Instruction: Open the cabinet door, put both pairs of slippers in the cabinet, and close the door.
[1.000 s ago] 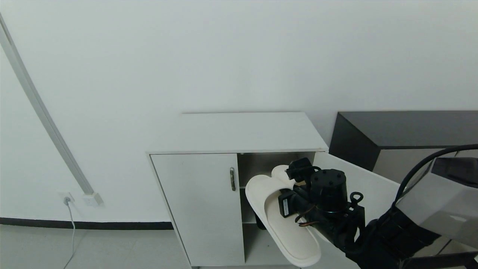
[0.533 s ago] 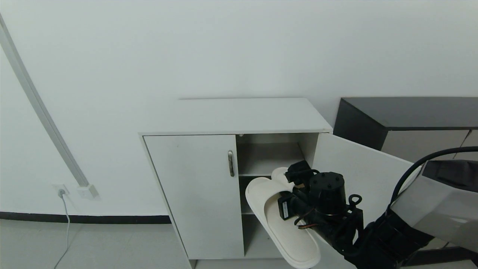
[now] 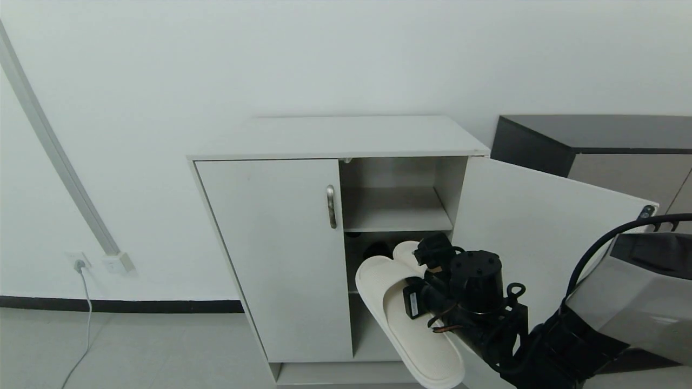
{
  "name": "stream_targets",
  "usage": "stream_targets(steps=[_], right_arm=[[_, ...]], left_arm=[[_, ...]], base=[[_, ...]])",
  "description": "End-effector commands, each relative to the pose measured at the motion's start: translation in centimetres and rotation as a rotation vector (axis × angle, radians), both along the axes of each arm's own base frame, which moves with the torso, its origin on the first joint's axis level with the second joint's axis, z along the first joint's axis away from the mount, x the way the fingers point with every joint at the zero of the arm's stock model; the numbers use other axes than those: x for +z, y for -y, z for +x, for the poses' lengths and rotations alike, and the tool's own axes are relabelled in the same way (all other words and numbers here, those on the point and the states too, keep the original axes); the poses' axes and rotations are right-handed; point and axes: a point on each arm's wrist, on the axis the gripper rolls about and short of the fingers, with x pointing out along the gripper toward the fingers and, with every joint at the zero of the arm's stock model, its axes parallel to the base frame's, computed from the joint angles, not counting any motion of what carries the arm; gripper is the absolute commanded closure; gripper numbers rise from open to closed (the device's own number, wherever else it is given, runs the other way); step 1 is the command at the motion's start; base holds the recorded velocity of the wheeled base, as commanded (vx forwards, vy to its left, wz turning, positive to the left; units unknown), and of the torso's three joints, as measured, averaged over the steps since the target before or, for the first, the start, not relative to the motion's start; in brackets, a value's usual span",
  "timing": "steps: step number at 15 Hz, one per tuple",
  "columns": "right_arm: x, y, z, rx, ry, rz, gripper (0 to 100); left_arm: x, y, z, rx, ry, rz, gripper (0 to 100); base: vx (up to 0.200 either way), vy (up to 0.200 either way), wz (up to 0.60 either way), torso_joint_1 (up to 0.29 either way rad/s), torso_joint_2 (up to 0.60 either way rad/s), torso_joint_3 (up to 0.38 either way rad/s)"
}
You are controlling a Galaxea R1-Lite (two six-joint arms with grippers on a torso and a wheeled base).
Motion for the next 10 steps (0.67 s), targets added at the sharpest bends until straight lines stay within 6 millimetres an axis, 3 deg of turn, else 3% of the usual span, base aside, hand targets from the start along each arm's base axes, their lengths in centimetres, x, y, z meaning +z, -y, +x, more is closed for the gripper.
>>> stream_targets(steps=[1,9,10], right_arm=[[0.2,0.07,-0.1,0.001,0.009,0.003,100],[-0.74,0.07,-0.1,0.005,0.001,-0.018,100],[-0.65,0.07,-0.1,0.005,0.005,-0.015,100]], left_arm=[[-0.01,0.0,0.0,0.001,0.0,0.0,100],[-0.01,0.0,0.0,0.0,0.0,0.0,100],[-0.01,0.0,0.0,0.001,0.0,0.0,100]], base=[[0.0,0.0,0.0,-0.134,0.47,0.339],[0.0,0.0,0.0,-0.076,0.44,0.356],[0.0,0.0,0.0,0.007,0.1,0.036]])
